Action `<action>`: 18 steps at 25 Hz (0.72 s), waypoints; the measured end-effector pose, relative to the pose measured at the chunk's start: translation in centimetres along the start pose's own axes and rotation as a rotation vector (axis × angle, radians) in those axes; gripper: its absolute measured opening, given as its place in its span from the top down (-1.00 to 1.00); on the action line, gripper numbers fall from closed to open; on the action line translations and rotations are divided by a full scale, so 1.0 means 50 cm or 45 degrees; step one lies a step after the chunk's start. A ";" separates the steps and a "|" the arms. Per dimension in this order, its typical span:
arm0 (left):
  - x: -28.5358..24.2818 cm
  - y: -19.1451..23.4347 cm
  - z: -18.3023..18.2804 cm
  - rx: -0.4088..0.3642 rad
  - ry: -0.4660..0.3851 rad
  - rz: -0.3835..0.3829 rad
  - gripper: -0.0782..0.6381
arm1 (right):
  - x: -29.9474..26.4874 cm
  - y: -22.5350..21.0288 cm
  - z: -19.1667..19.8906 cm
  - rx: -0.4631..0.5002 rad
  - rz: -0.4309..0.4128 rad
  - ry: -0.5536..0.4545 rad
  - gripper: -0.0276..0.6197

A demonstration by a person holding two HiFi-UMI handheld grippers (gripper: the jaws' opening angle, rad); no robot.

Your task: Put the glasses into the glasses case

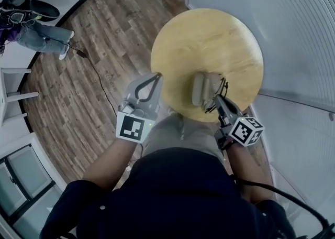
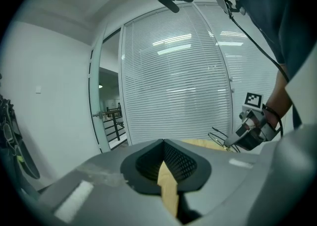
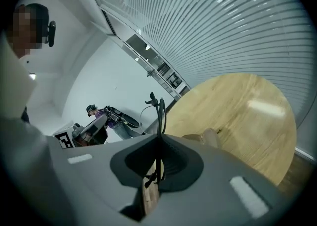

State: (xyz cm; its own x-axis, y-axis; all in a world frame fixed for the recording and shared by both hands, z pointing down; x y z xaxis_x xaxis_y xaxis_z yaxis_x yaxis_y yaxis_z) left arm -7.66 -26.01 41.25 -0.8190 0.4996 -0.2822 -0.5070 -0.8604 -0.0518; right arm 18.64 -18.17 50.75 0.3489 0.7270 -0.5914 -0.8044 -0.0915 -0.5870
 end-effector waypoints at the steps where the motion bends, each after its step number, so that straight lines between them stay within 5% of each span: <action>1: -0.003 0.004 0.007 0.002 0.002 -0.001 0.77 | -0.009 -0.006 0.004 -0.005 0.005 0.016 0.84; 18: -0.045 0.051 0.114 0.064 0.105 -0.038 0.77 | -0.128 -0.080 0.055 -0.021 0.060 0.170 0.84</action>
State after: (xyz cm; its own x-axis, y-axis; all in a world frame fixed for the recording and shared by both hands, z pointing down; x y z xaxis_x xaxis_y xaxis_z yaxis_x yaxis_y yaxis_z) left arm -8.63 -28.75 47.21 -0.7797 0.5129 -0.3592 -0.5451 -0.8382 -0.0136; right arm 18.31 -20.58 58.38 0.3729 0.6248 -0.6860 -0.8136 -0.1354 -0.5655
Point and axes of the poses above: the fingertips, and each gripper's own axes: x backward along the fingers, y to its left, z out of its underside, the point moved 7 cm from there along x, backward along the fingers, and after that the axes turned 15 degrees about z, right-handed, at the moved point
